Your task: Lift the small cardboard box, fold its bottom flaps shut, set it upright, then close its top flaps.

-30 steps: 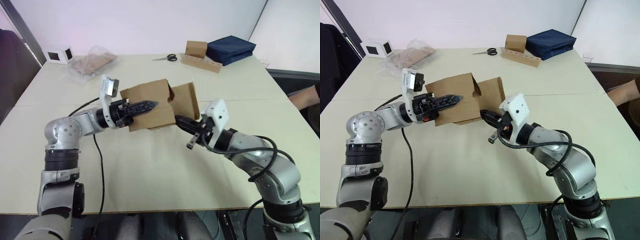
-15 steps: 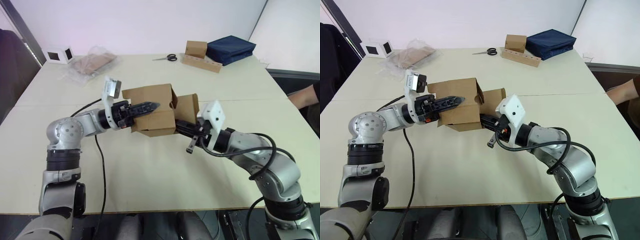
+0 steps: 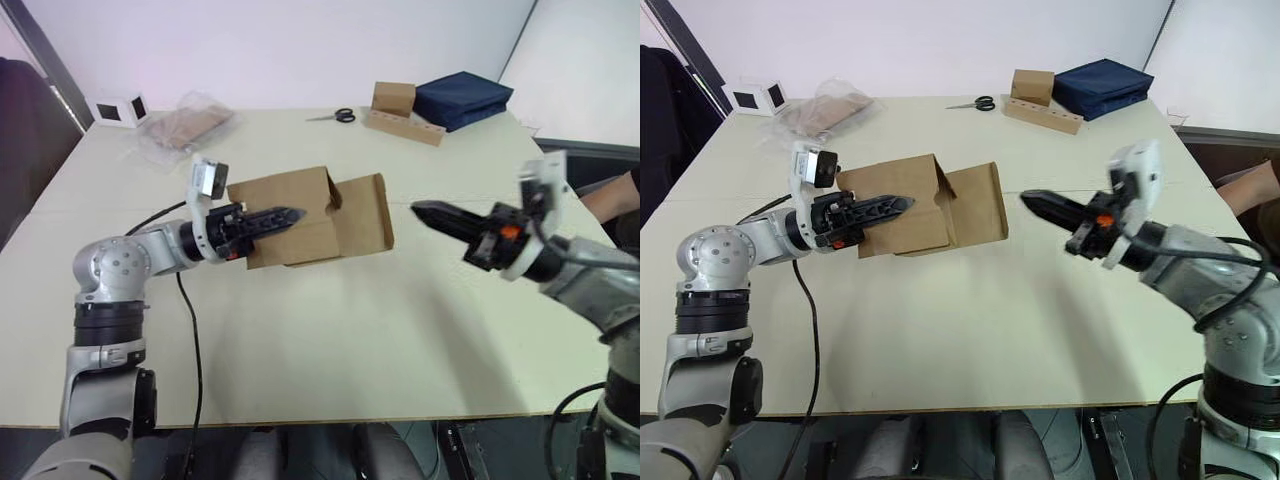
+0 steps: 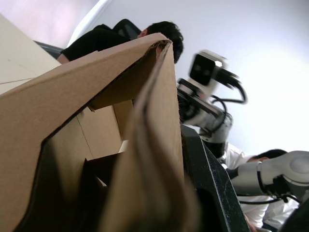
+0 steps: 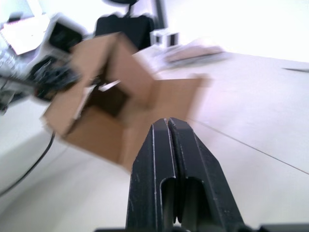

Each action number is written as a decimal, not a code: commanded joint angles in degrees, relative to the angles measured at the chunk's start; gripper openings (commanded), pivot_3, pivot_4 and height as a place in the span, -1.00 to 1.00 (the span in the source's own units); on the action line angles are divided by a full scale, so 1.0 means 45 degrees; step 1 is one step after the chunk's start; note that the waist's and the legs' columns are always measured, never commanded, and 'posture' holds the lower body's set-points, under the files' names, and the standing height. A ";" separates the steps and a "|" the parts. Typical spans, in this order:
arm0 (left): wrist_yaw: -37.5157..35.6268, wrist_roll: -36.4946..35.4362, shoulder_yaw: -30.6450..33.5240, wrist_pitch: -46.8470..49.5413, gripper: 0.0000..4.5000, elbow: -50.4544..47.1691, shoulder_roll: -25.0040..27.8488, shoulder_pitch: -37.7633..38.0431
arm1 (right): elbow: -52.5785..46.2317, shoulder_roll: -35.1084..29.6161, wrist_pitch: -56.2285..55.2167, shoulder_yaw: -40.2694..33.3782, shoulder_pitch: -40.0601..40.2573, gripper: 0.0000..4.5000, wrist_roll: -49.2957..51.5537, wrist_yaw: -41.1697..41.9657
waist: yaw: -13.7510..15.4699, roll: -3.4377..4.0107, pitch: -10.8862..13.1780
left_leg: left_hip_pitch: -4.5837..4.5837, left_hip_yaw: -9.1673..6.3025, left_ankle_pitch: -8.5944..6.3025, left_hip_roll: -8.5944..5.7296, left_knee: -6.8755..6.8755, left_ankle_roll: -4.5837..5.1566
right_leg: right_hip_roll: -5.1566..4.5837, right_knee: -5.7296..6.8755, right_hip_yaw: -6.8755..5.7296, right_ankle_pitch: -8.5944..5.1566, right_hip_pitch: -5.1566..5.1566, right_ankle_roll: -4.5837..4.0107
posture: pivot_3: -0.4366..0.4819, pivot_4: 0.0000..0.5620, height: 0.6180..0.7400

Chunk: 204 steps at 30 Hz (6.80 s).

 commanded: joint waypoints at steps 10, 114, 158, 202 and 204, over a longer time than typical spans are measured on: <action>-0.0403 -0.0900 -0.0139 0.0527 -1.00 -0.0806 0.0052 -0.0381 | 0.2000 0.1390 0.0351 -0.0071 0.0091 0.38 0.2239 -0.0365 | -0.0023 0.0003 0.0001 | 0.0000 0.0001 0.0000 0.0002 -0.0002 0.0000 | 0.0001 0.0001 0.0001 0.0000 -0.0005 0.0000 | -0.05 -0.47 1.00; 0.0434 -0.0464 -0.0150 -0.0226 -1.00 -0.0356 -0.0769 -0.0697 | -0.0773 0.2741 -0.2361 0.2917 0.0739 -0.41 0.5165 -0.4929 | -0.0021 0.0005 0.0002 | -0.0001 -0.0001 0.0000 0.0003 -0.0003 0.0000 | 0.0003 -0.0001 0.0001 0.0000 -0.0006 0.0001 | -0.05 -0.47 1.00; 0.0478 0.0239 -0.0921 -0.1720 -1.00 -0.1007 -0.1300 -0.0098 | -0.1241 0.4159 -0.2780 0.3557 -0.0006 -0.41 0.4711 -0.6432 | -0.0025 0.0005 0.0002 | -0.0001 -0.0002 0.0000 0.0002 -0.0005 0.0000 | 0.0002 -0.0003 0.0002 0.0000 -0.0007 0.0000 | -0.05 -0.47 1.00; 0.2635 -0.1195 0.0597 -0.1144 -1.00 -0.0661 -0.2527 -0.0871 | -0.0338 0.5330 -0.3206 0.3654 -0.1085 -0.41 0.4995 -0.8025 | -0.0046 0.0006 0.0002 | -0.0002 -0.0002 0.0001 0.0002 -0.0010 -0.0001 | 0.0002 -0.0004 0.0002 0.0000 -0.0010 0.0000 | -0.05 -0.47 1.00; 0.2642 -0.1207 0.0650 -0.1140 -1.00 -0.0601 -0.2474 -0.0892 | -0.0298 0.5068 -0.3172 0.3366 -0.1039 -0.41 0.5286 -0.7991 | -0.0045 0.0006 0.0002 | -0.0002 -0.0002 0.0001 0.0002 -0.0010 -0.0001 | 0.0003 -0.0004 0.0002 -0.0001 -0.0010 0.0000 | -0.05 -0.47 1.00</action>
